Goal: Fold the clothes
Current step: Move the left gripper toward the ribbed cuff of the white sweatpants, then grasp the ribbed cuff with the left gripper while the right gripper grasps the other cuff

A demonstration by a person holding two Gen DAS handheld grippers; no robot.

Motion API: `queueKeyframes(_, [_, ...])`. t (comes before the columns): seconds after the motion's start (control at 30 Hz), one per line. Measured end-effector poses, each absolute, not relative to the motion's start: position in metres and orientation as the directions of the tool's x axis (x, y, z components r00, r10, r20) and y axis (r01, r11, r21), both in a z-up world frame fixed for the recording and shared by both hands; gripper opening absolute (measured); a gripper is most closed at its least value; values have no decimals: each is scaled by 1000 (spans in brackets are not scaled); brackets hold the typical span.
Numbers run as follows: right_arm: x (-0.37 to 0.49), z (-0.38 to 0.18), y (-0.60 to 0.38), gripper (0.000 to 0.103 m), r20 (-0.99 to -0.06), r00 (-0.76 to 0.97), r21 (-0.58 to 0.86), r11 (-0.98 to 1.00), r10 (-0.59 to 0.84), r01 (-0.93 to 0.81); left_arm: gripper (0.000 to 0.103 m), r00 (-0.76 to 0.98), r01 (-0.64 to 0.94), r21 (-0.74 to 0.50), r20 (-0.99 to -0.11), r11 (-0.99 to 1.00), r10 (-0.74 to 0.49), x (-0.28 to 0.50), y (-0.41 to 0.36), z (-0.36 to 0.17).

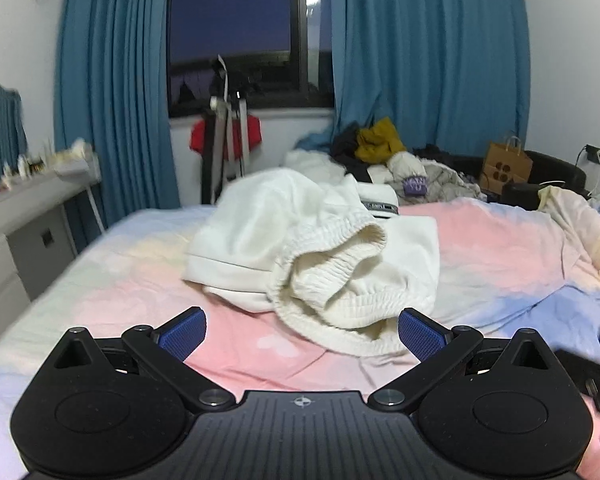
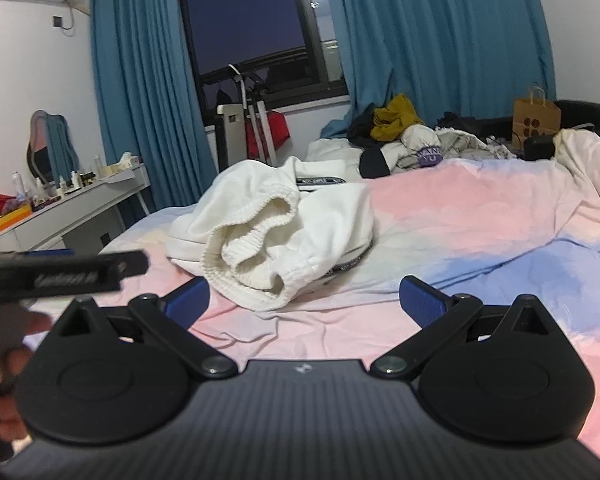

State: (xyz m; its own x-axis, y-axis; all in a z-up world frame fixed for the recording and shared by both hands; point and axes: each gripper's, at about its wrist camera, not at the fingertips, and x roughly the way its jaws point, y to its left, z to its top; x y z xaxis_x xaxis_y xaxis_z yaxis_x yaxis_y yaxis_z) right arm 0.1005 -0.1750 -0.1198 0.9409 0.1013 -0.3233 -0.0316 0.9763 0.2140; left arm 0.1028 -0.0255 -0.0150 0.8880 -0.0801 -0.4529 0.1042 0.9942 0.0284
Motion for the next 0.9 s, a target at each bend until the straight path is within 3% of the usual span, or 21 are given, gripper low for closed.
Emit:
queueKeyframes(0.13, [108,-130,-179,103,-348,935,213,977,64,13,103,871,107,0,-483,994,-94,152,-34,-22])
queueKeyframes(0.4, [129,-150,-190,103,-396,916,277,960,69,47,103,922,137,207,-384,969,-48,240,-73,-38])
queueKeyframes(0.6, [149,-175,-188,103,-438,888,317,949,141,6,102,919,246,289,-374,925,-128,282,-102,-54])
queueKeyframes(0.67, [152,-177,-188,103,-424,894,325,946,147,-2,97,909,271,308,-395,912,-137,295,-113,-62])
queueKeyframes(0.8, [159,-182,-191,103,-393,907,346,938,152,-8,95,891,292,353,-439,889,-118,326,-134,-78])
queueKeyframes(0.87, [163,-186,-193,103,-388,908,356,935,154,-7,84,885,274,377,-460,885,-78,339,-141,-84])
queueKeyframes(0.9, [165,-187,-194,103,-384,910,362,932,157,-8,82,882,257,389,-469,885,-50,345,-144,-87])
